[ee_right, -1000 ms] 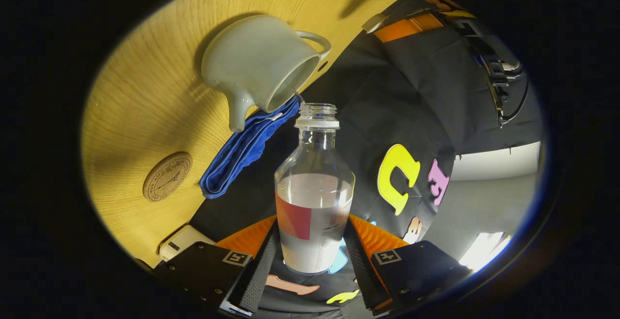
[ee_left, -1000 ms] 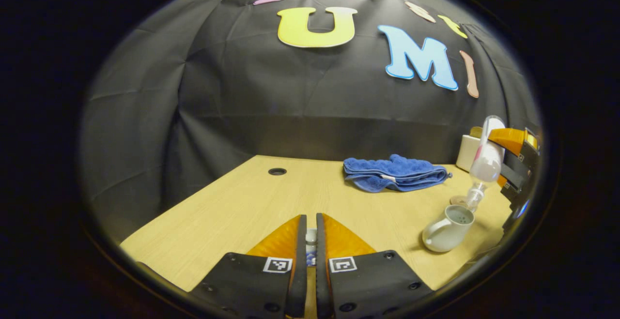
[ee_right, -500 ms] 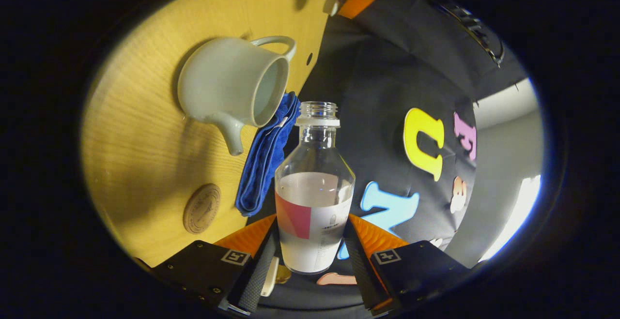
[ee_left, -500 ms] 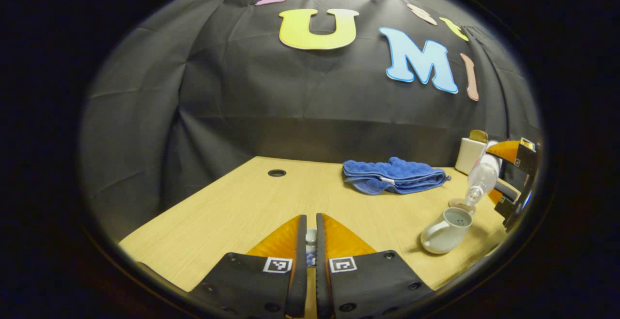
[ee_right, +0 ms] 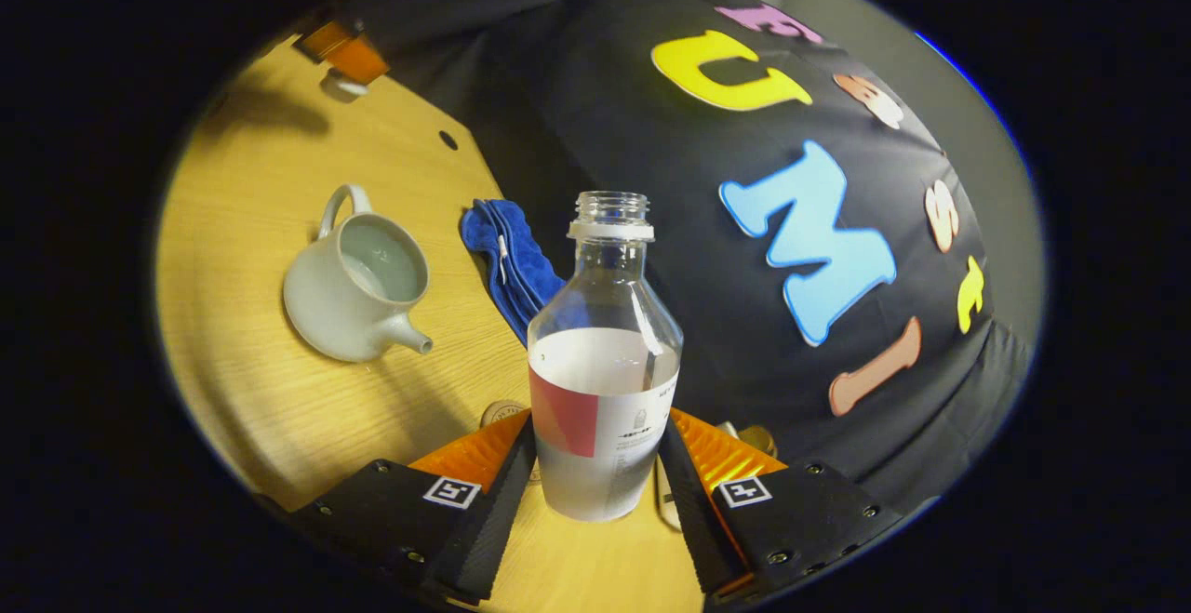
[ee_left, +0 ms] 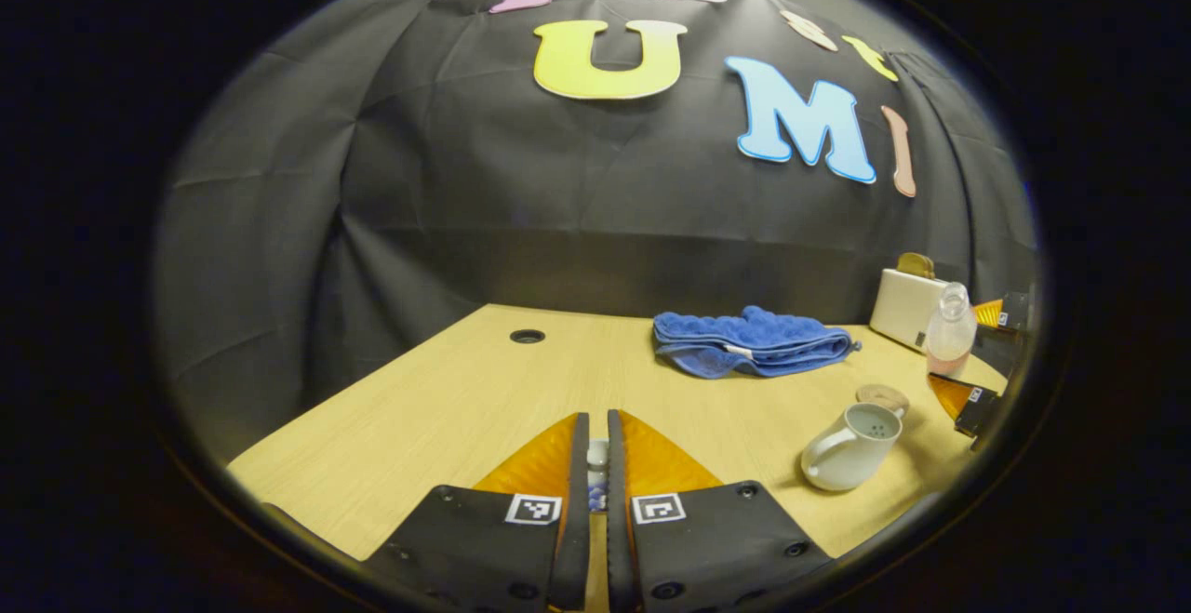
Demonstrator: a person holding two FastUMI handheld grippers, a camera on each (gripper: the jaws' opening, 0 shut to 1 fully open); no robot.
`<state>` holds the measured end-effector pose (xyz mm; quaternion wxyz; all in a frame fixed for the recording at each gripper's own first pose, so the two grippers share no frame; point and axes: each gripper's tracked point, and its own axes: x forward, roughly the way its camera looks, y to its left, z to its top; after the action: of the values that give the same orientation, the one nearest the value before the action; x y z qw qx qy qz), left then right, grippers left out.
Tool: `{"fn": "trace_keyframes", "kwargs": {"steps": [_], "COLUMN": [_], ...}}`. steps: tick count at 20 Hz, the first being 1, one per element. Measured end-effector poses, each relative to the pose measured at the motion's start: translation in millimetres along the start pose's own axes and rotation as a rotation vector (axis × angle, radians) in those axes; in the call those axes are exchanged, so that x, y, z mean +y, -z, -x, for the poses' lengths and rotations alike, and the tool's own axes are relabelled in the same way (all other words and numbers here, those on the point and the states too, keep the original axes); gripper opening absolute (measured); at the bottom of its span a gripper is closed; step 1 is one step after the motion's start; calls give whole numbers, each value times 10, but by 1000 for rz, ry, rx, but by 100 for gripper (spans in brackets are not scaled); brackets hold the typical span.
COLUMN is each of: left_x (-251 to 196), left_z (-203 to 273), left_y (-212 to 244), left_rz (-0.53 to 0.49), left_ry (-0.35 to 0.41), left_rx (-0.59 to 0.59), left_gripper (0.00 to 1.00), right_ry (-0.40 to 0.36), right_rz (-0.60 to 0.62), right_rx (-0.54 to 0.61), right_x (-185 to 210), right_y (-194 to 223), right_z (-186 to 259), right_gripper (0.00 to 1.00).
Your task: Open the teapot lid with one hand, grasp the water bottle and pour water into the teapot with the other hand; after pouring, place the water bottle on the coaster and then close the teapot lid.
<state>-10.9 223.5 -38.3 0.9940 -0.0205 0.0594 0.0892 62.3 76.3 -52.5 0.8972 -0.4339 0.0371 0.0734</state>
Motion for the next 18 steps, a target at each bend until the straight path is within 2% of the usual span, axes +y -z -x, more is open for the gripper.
{"fn": "trace_keyframes", "kwargs": {"steps": [6,9,12,18], "left_x": [-331,-613,-877,-1341], "left_z": [69,99,127,155], "left_y": [-195,-326,-462,-606], "left_rz": [14,42,46,36], "left_ry": [73,136,186,251], "left_rx": [-41,-54,-72,-85], "left_gripper": [14,14,14,14], "right_ry": [-49,-62,-70,-119], "right_rz": [-459,-633,-728,-839], "right_rx": [6,15,29,39], "right_x": [-147,-188,-176,-76], "right_y": [189,308,455,574], "right_z": [140,156,158,121], "right_gripper": [78,78,77,77]}}
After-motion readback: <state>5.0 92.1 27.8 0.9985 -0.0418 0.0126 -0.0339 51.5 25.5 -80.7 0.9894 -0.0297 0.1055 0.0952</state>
